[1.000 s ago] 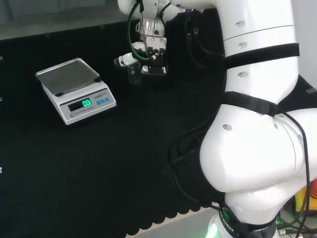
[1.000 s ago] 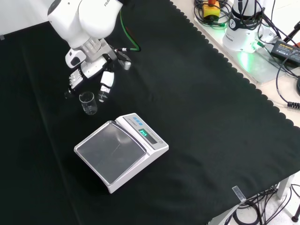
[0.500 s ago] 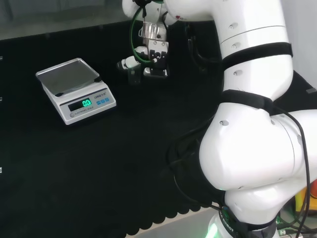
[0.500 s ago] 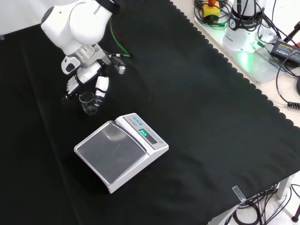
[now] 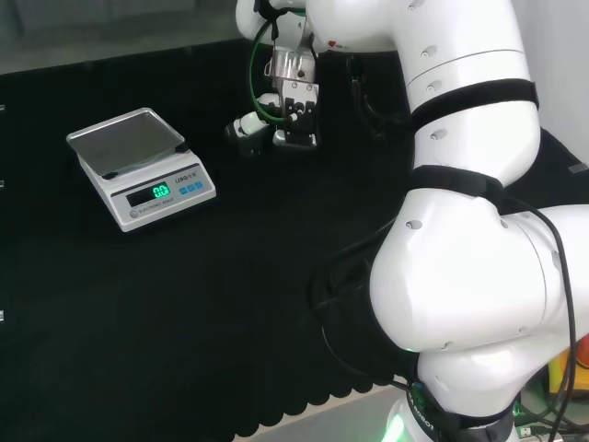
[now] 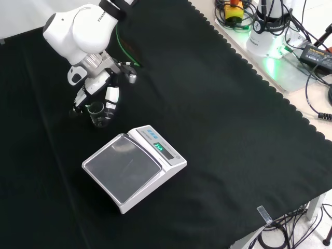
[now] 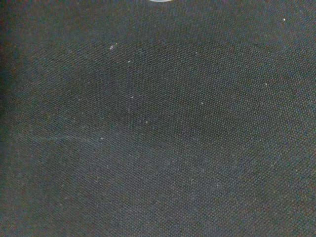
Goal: Pick up the beaker.
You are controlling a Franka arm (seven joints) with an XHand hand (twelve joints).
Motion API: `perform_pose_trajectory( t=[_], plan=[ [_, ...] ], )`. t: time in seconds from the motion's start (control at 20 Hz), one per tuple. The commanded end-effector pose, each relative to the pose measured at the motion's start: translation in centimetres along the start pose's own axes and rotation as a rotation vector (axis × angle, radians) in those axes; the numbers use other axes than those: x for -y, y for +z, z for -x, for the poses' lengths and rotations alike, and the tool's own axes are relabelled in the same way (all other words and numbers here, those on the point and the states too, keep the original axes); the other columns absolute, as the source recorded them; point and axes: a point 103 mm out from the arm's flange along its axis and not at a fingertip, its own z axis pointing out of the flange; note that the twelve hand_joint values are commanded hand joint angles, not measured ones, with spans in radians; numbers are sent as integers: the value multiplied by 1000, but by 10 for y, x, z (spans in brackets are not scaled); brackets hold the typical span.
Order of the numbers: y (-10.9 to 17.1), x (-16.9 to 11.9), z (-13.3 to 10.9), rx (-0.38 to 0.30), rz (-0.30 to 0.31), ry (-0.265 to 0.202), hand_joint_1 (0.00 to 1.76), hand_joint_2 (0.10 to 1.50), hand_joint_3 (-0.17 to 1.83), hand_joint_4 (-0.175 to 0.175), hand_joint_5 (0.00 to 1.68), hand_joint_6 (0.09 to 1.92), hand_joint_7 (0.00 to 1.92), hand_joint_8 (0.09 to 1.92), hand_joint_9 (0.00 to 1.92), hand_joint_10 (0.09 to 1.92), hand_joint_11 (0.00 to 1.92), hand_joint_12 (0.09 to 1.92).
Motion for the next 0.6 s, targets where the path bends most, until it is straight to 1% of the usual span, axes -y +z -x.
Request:
perform_pose_trajectory(
  t=[0.05, 0.1, 0.2, 0.3, 0.35, 0.5, 0.6],
  plan=[
    [3, 0, -3, 50, 98, -14, 521, 913, 76, -102, 242, 87, 102, 861, 401, 886, 352, 1443],
    [4, 0, -4, 57, 134, -21, 562, 907, 75, -106, 278, 87, 159, 874, 469, 868, 401, 1422],
    [6, 0, -4, 67, 201, -30, 662, 895, 75, -114, 398, 87, 350, 882, 663, 810, 537, 1361],
    [9, -1, -2, 71, 271, -35, 752, 883, 80, -116, 519, 146, 541, 859, 840, 735, 658, 1301],
    [11, -1, -2, 73, 305, -35, 794, 876, 86, -114, 587, 215, 634, 842, 922, 697, 711, 1274],
    [17, -2, 1, 58, 406, -30, 908, 845, 119, -102, 814, 533, 897, 792, 1147, 602, 837, 1217],
    [21, -3, 4, 43, 457, -23, 964, 817, 162, -90, 948, 622, 1043, 759, 1260, 567, 896, 1197]
  ],
)
